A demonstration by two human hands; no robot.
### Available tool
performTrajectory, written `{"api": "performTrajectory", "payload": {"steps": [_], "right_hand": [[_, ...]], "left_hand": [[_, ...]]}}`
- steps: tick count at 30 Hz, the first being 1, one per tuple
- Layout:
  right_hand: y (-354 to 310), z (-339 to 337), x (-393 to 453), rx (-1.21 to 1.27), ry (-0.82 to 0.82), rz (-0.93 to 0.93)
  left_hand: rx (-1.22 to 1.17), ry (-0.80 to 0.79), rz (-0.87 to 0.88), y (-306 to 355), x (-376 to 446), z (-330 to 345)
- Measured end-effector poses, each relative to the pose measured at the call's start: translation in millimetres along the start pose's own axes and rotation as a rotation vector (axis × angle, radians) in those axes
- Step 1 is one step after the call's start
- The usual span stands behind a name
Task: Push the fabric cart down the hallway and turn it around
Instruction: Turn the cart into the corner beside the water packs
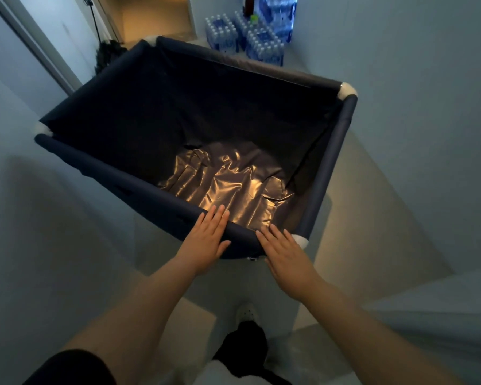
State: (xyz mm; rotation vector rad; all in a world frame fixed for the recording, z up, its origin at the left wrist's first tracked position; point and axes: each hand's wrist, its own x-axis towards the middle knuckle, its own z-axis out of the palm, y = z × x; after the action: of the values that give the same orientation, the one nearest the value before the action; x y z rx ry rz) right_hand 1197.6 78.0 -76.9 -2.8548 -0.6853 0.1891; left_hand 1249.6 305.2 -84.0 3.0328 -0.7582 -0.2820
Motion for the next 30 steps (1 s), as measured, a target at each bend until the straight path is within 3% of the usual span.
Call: {"api": "performTrajectory", "payload": {"steps": [9,22,30], "right_hand": [[-24,2,-34,-0.035,0.013,0.122],[-43,8,25,-0.054,0.009,0.185],[-41,18,34,-0.035,0.083,0.252]], "left_hand": [[0.024,-0.024,0.076,-16,-15,-6],[0.091,0.068,0.173,-90,7,-9],[-0.034,0.139,0.283,-104,22,-3]]}}
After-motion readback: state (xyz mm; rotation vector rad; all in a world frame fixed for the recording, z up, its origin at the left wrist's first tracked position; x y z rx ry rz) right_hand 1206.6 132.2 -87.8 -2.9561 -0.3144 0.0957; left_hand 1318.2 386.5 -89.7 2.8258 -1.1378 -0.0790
